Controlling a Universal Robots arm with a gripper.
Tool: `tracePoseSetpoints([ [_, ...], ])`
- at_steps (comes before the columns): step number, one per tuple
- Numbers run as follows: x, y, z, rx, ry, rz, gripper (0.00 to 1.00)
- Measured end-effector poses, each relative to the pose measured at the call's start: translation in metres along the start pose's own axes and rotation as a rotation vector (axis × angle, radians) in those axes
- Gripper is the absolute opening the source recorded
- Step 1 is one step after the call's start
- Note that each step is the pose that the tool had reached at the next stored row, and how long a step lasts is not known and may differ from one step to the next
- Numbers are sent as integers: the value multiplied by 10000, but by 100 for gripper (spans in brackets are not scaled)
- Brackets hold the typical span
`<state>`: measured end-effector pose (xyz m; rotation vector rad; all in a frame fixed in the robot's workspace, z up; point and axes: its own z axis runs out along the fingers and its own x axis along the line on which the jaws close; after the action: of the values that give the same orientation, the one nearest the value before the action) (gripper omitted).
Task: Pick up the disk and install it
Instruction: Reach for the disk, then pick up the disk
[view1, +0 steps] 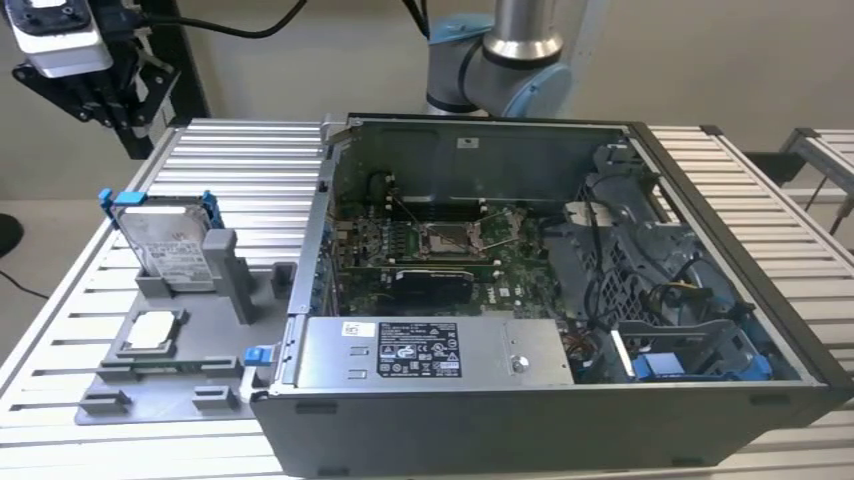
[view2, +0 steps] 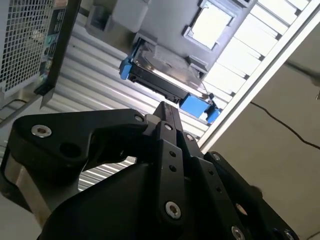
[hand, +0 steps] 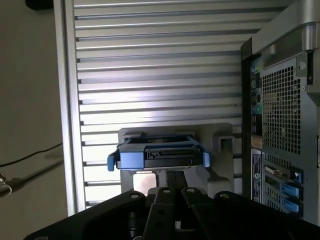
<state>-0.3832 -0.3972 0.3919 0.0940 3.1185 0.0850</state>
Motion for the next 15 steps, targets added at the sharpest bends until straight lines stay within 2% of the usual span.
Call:
tracePoseSetpoints([
  [5, 115, -16, 1, -3, 3, -74, 0],
  [15, 227, -23, 11, -30, 34, -482, 0],
])
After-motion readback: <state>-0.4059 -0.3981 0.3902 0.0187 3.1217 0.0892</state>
